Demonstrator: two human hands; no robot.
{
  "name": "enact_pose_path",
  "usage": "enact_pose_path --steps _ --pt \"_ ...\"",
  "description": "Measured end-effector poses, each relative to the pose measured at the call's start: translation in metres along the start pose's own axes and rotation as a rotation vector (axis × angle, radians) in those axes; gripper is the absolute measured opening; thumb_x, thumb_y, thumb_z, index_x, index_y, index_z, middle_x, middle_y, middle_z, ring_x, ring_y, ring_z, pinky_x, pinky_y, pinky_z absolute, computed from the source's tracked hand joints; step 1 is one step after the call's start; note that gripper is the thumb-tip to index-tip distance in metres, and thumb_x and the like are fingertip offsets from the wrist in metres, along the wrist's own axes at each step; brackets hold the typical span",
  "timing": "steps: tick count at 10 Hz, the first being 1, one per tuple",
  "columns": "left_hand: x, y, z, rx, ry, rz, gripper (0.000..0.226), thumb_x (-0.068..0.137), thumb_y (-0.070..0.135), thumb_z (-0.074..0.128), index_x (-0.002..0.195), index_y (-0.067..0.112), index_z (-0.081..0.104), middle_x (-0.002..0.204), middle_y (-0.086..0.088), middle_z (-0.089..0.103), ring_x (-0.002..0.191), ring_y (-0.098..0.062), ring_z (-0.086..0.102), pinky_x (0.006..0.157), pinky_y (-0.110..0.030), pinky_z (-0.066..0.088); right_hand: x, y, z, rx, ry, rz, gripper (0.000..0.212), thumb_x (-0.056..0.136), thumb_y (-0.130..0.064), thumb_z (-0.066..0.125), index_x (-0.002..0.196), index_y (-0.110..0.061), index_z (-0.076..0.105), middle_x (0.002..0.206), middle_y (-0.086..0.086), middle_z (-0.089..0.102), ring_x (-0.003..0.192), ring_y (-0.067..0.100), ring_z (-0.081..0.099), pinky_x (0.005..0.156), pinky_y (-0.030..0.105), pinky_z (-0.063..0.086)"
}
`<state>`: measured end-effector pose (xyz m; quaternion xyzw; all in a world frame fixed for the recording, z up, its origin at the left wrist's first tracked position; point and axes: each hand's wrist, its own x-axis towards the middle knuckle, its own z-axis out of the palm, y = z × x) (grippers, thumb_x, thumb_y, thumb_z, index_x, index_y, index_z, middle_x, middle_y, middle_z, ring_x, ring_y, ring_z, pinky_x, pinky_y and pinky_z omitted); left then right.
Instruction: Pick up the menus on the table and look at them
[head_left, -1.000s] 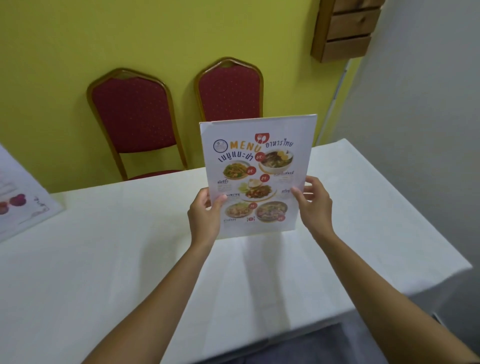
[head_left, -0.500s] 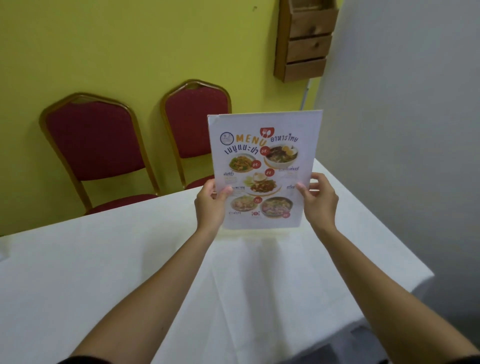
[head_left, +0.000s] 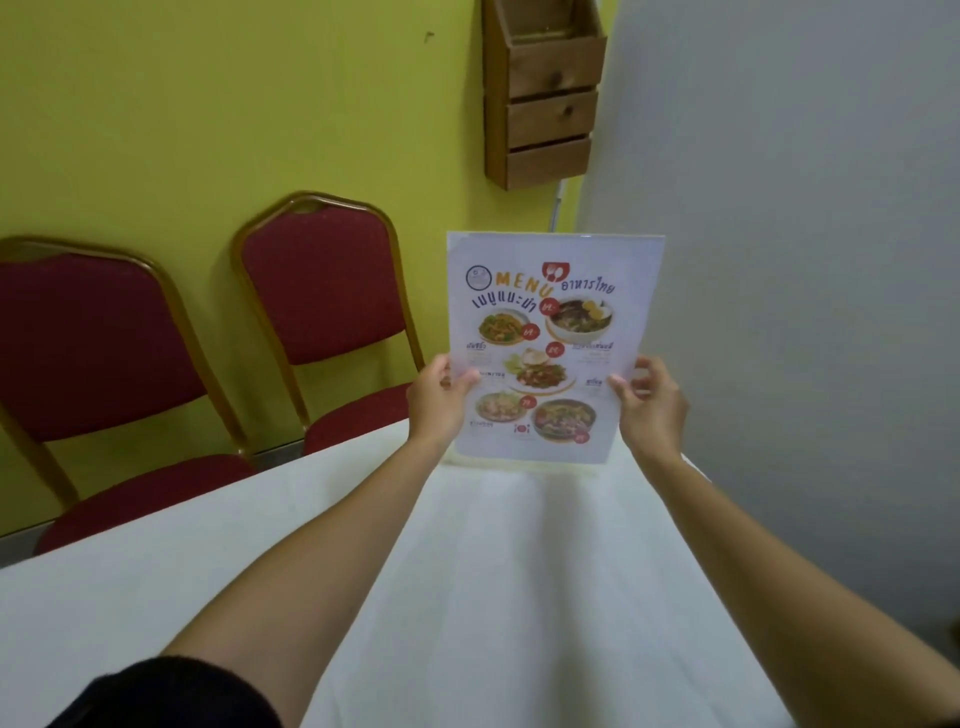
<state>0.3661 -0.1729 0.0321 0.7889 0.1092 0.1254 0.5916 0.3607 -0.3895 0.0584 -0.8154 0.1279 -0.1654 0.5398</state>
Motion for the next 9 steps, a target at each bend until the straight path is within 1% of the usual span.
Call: enact_pose_path --steps 1,2,3,4,5,6,7,8,9 --pt "0.016 -0.004 0.010 0.027 -0.021 0.007 0.019 0.089 0.018 0.065 0.105 0.007 0.064 0.113 -0.007 0.071 0.099 -0.017 0.064 0.089 -0.043 0.055 0.008 0.009 0.004 -0.022 0.011 0.018 0.022 0.090 -0.012 0.061 0.111 -0.006 0.059 0.092 0.011 0.061 0.065 0.014 0.053 0.043 -0.002 0.037" --pt "0.025 -0.008 0.020 0.035 -0.038 0.007 0.019 0.089 0.016 0.065 0.106 0.007 0.063 0.113 -0.008 0.071 0.099 -0.019 0.064 0.089 -0.045 0.055 0.015 0.016 0.006 -0.011 0.017 0.041 0.021 0.090 -0.012 0.061 0.110 -0.007 0.060 0.090 0.009 0.060 0.063 0.010 0.052 0.043 -0.002 0.037" --pt "0.028 -0.009 0.023 0.056 -0.045 0.011 0.019 0.090 0.017 0.064 0.105 0.006 0.062 0.115 -0.008 0.070 0.100 -0.020 0.065 0.088 -0.044 0.056 0.018 0.019 0.006 0.001 0.009 0.059 0.021 0.090 -0.012 0.060 0.110 -0.006 0.060 0.089 0.008 0.059 0.061 0.003 0.050 0.040 -0.003 0.036" --pt "0.031 -0.012 0.025 0.060 -0.052 0.012 0.019 0.090 0.017 0.063 0.105 0.005 0.061 0.114 -0.008 0.071 0.101 -0.023 0.067 0.086 -0.046 0.056 0.020 0.020 0.007 0.016 0.004 0.073 0.023 0.091 -0.013 0.060 0.113 -0.006 0.059 0.092 0.007 0.058 0.062 -0.002 0.049 0.039 -0.002 0.036" --pt "0.031 -0.013 0.025 0.062 -0.060 0.009 0.019 0.090 0.019 0.063 0.105 0.007 0.061 0.114 -0.007 0.071 0.102 -0.024 0.067 0.087 -0.047 0.056 0.019 0.019 0.007 0.015 0.012 0.079 0.024 0.092 -0.013 0.059 0.115 -0.007 0.058 0.093 0.007 0.058 0.063 0.005 0.052 0.038 0.000 0.038" --pt "0.033 -0.011 0.026 0.087 -0.074 -0.012 0.021 0.091 0.020 0.062 0.108 0.007 0.060 0.116 -0.006 0.070 0.102 -0.024 0.066 0.088 -0.047 0.056 0.017 0.017 0.008 0.034 0.009 0.103 0.027 0.094 -0.015 0.056 0.120 -0.010 0.056 0.098 0.007 0.060 0.078 0.015 0.056 0.045 0.007 0.034" --pt "0.034 -0.010 0.026 0.114 -0.101 -0.044 0.023 0.092 0.023 0.060 0.109 0.009 0.059 0.116 -0.005 0.069 0.102 -0.024 0.066 0.089 -0.047 0.055 0.015 0.016 0.008 0.044 -0.008 0.119 0.029 0.096 -0.016 0.052 0.125 -0.010 0.053 0.110 0.013 0.064 0.083 0.016 0.056 0.048 0.007 0.035" --pt "0.031 -0.006 0.024 0.132 -0.118 -0.059 0.026 0.093 0.023 0.058 0.116 0.010 0.054 0.121 -0.005 0.066 0.108 -0.024 0.064 0.092 -0.045 0.054 0.012 0.011 0.005 0.000 -0.037 0.108 0.033 0.097 -0.018 0.049 0.130 -0.009 0.050 0.122 0.012 0.063 0.089 0.013 0.054 0.057 0.010 0.041" --pt "0.023 0.007 0.016 0.105 -0.114 -0.067 0.044 0.093 0.021 0.059 0.134 0.011 0.044 0.132 -0.007 0.059 0.116 -0.025 0.060 0.096 -0.046 0.051 0.004 -0.003 0.001 -0.063 -0.012 0.083 0.047 0.096 -0.022 0.050 0.141 -0.012 0.039 0.139 0.010 0.051 0.121 0.022 0.052 0.093 0.029 0.044"
